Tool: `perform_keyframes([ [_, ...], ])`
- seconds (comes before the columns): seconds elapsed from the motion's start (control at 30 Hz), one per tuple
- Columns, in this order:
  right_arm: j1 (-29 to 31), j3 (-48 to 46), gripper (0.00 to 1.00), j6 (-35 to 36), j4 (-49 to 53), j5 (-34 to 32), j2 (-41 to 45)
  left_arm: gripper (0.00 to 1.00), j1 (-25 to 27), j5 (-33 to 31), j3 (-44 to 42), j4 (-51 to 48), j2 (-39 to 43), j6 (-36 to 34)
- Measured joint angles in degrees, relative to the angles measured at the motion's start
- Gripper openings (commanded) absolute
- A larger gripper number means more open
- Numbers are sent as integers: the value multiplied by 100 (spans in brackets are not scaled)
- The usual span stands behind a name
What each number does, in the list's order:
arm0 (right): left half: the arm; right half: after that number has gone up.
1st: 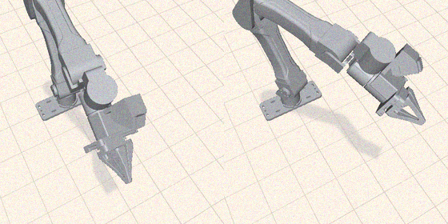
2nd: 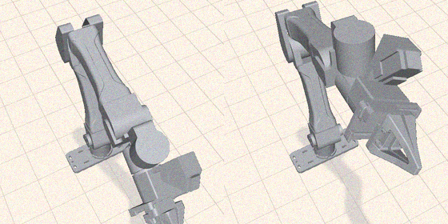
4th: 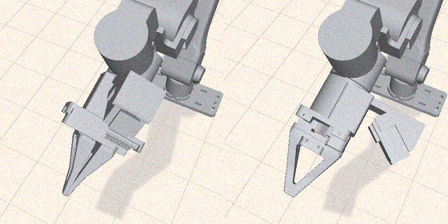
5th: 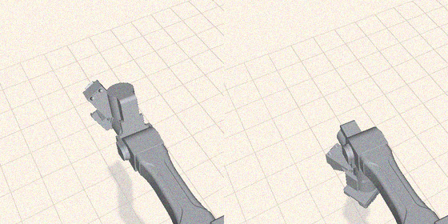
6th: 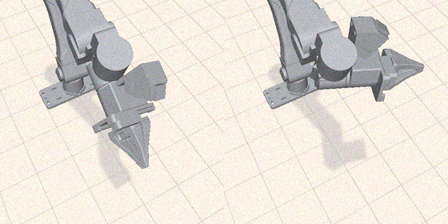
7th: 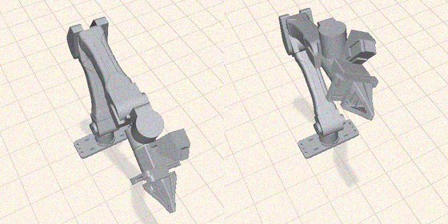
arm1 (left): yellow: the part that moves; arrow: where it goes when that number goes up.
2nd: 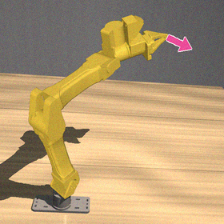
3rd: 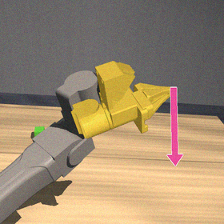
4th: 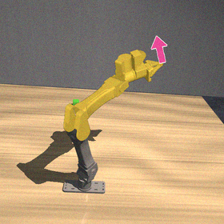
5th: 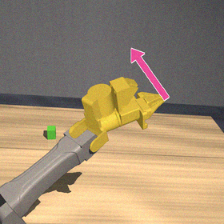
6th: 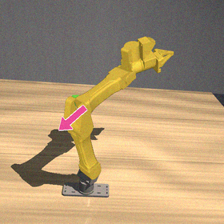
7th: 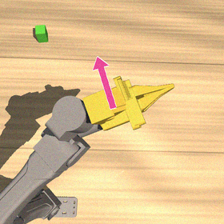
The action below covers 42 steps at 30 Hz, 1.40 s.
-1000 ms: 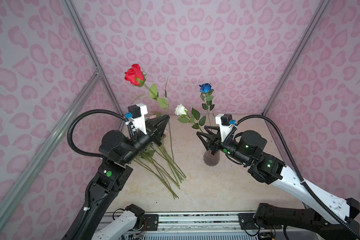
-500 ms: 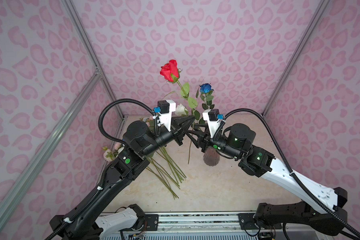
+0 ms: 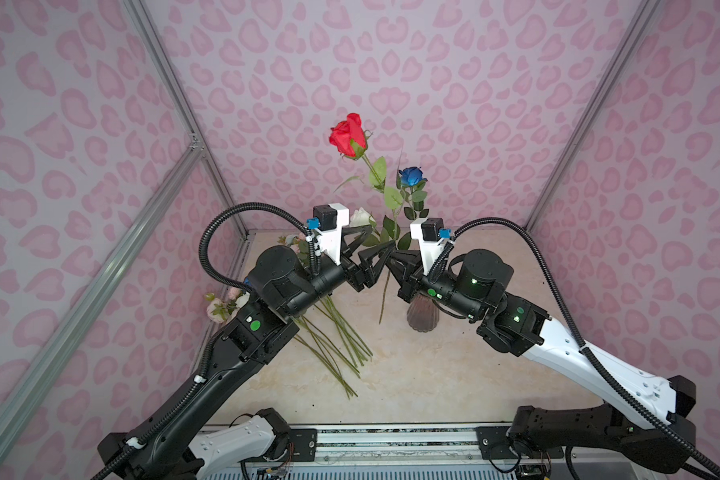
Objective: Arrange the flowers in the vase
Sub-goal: 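Grasp the red rose stem with the right gripper while the left gripper releases, then lower the red rose stem into the pink vase with the right gripper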
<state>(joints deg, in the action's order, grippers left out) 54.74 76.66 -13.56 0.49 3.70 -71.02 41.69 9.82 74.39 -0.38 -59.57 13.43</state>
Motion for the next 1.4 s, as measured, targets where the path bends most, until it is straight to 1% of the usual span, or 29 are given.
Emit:
perform_keyframes([
  [0.1, 0, 7, 0, 219, 28, -238, 111, 72, 0, -358, -184, -7, 393, -125],
  [0.17, 0, 79, 0, 424, 74, -437, 221, 72, 0, -715, -422, 7, 726, -170],
  [0.27, -37, 173, 0, 778, 68, -817, 439, 74, 0, -1399, -861, 4, 1228, -254],
  [0.33, -155, 225, 0, 1025, 72, -1032, 562, 74, 0, -1974, -1161, 2, 1521, -251],
  [0.43, -505, 271, 0, 1307, 74, -1351, 649, 76, 2, -2988, -1543, -15, 1829, -168],
  [0.53, -975, 129, 0, 1379, -28, -1565, 743, 78, -15, -4048, -1899, -87, 1998, 59],
  [0.63, -1429, -61, 0, 1357, -243, -1611, 713, 78, -98, -4905, -2129, -175, 2013, 376],
  [0.7, -1709, -186, 0, 1198, -361, -1585, 616, 78, -184, -5219, -2245, -282, 1982, 629],
  [0.8, -1956, -470, 0, 925, -562, -1550, 476, 78, -293, -5381, -2339, -446, 1873, 962],
  [0.93, -2002, -835, 0, 643, -721, -1432, 315, 78, -400, -5355, -2406, -695, 1696, 1366],
  [1.13, -2026, -1456, 0, 61, -881, -1419, 291, 78, -514, -5195, -2577, -846, 1558, 1784],
  [1.33, -2000, -2022, 4, -466, -962, -1419, 317, 78, -601, -5001, -2662, -935, 1360, 2065],
  [1.4, -1982, -2149, 8, -555, -988, -1419, 317, 78, -616, -4951, -2662, -944, 1279, 2105],
])
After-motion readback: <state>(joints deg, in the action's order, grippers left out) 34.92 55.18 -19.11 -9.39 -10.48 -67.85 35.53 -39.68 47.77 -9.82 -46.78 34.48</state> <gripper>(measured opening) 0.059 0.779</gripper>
